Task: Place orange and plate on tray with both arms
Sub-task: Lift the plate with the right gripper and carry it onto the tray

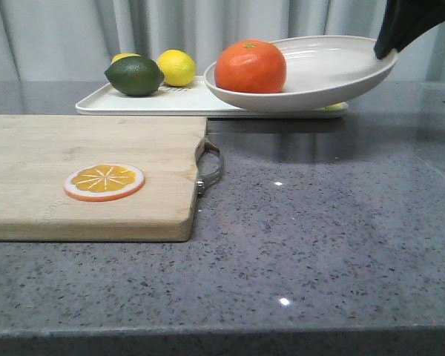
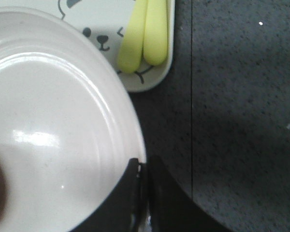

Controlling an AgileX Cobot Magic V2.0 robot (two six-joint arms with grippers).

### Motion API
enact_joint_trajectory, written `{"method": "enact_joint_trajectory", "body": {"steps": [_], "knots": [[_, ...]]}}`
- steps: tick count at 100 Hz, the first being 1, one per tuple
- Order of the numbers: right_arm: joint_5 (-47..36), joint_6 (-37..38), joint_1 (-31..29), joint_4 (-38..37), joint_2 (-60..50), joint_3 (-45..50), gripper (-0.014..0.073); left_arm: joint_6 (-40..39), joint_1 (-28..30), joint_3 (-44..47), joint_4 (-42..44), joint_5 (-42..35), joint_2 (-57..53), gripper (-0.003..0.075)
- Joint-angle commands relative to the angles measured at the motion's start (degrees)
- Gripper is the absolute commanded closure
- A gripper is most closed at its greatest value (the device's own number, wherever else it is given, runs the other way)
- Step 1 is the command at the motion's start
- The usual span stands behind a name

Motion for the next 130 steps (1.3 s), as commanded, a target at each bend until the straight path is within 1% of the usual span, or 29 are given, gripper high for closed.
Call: {"method": "enact_joint_trajectory", "body": {"steps": [1,22,51,74,86,114,121,130], "knots": [[-2.2,-1.3,-0.4,3.1,0.6,-5.4,0.0662,-0.5,0.2,-1.6,-0.6,-3.9,0.3,0.0739],[0.9,-2.8,-0.4,5.8,10.5,-17.9,0.0662,-0.5,0.2,-1.6,-0.6,-3.9,0.3,0.0739],[5.5,-2.8,-0.4,7.2,24.9,-39.9,0.0662,-0.5,0.2,-1.6,-0.6,-3.9,0.3,0.0739],[8.0,-2.8,-0.4,9.6,34.3,-54.2,0.0662,-0.5,0.2,-1.6,-0.6,-3.9,0.3,0.0739],[8.9,-2.8,-0.4,9.6,37.5,-57.1,0.0662,-0.5,0.2,-1.6,-0.6,-3.9,0.3,0.0739],[7.3,-2.8,-0.4,9.4,39.0,-57.1,0.0656,-0.5,0.2,-1.6,-0.6,-3.9,0.3,0.0739],[6.6,-2.8,-0.4,9.4,39.0,-57.1,0.0609,-0.5,0.2,-1.6,-0.6,-3.9,0.3,0.0739],[6.4,-2.8,-0.4,9.4,39.0,-57.1,0.0484,-0.5,0.2,-1.6,-0.6,-3.9,0.3,0.0739]]}}
